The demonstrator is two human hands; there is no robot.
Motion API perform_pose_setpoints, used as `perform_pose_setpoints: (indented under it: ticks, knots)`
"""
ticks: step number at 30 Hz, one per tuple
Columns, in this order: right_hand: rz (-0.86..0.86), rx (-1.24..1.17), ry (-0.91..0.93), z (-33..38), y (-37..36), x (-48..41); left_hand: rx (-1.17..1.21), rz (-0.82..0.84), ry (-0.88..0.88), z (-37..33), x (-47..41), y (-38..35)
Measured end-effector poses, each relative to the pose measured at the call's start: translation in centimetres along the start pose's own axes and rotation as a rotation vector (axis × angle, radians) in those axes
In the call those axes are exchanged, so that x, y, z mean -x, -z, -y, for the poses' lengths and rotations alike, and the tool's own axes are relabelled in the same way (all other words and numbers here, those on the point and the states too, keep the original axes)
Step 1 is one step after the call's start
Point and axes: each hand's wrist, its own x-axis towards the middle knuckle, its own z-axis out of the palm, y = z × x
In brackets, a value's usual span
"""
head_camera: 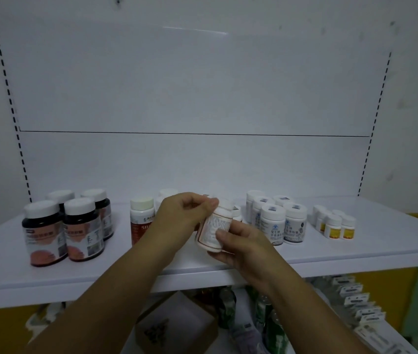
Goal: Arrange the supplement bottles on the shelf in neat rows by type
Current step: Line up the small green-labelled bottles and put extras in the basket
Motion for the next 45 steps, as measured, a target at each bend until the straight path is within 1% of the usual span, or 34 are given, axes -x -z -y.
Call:
perform_pose_setpoints:
  ticks: [2, 4, 6, 9, 12, 14, 16, 17, 19, 20, 23, 25, 27, 33, 36, 39, 41, 43, 45]
  knots:
    - [-0.091, 0.158, 0.055, 0.0, -0.5, 0.1, -0.085, 0.024, -0.008, 0.3, 0.4, -0.2]
    - [-0.16, 0.255, 0.099, 0.0, -0.6, 0.2, -0.095, 0.017, -0.004, 0.5, 0.6, -0.1]
    - [-0.164, 0.255, 0.105, 0.0, -0.6, 0.3, 0.001, 0.005, 0.015, 0.5, 0.6, 0.1]
    - [-0.131, 0.145, 0.085, 0.3, -0.6, 0.5, 0.103, -0.053, 0.078, 0.6, 0.5, 0.4]
    - [-0.16, 0.211, 0.162, 0.4, -0.4, 0.5, 0.1, -0.079, 0.11, 0.9, 0.5, 0.1]
    - [-0.216, 0.276, 0.216, 0.3, -0.3, 0.3, 0.066, -0.043, 0.102, 1.1, 0.7, -0.2]
    - [-0.269, 0.366, 0.248, 0.2, 0.1, 0.0, 0.01, 0.01, 0.086, 1.5, 0.8, -0.4]
    - [-0.262, 0.434, 0.251, 0.2, 0.3, 0.0, -0.004, 0.009, 0.08, 1.7, 0.7, -0.4]
    - [-0.208, 0.578, 0.249, 0.6, 0.9, -0.1, -0.014, -0.033, 0.08, 2.3, 0.4, -0.4]
    - [-0.218, 0.64, 0.261, 1.0, 1.4, -0.2, -0.014, -0.057, 0.083, 2.7, 0.2, -0.4]
    - [-0.377, 0.832, 0.321, 2.6, 3.1, -1.3, -0.08, -0.099, 0.101, 4.3, -0.8, -0.8]
    - [-0.413, 0.966, 0.297, 3.3, 3.8, -2.4, -0.159, -0.113, 0.117, 5.6, -1.5, -1.3]
    - [-0.402, 1.092, 0.269, 3.5, 4.0, -3.7, -0.214, -0.128, 0.126, 6.8, -2.0, -1.7]
    - [-0.372, 1.339, 0.133, 4.0, 3.9, -7.7, -0.268, -0.137, 0.127, 8.9, -2.7, -2.2]
    - [-0.367, 1.383, 0.05, 4.1, 3.8, -9.6, -0.296, -0.147, 0.084, 9.3, -2.9, -2.4]
    - [-0.347, 1.494, -0.015, 4.5, 3.4, -11.5, -0.358, -0.159, 0.024, 10.1, -2.7, -2.8]
    - [-0.267, 1.623, -0.153, 5.0, 3.1, -12.9, -0.393, -0.171, -0.033, 10.4, -2.5, -2.9]
    - [-0.192, 1.702, -0.292, 5.2, 2.8, -14.3, -0.432, -0.206, -0.098, 10.4, -2.3, -3.0]
    - [-0.163, 1.732, -0.343, 5.0, 2.7, -15.4, -0.487, -0.232, -0.168, 10.4, -2.3, -3.1]
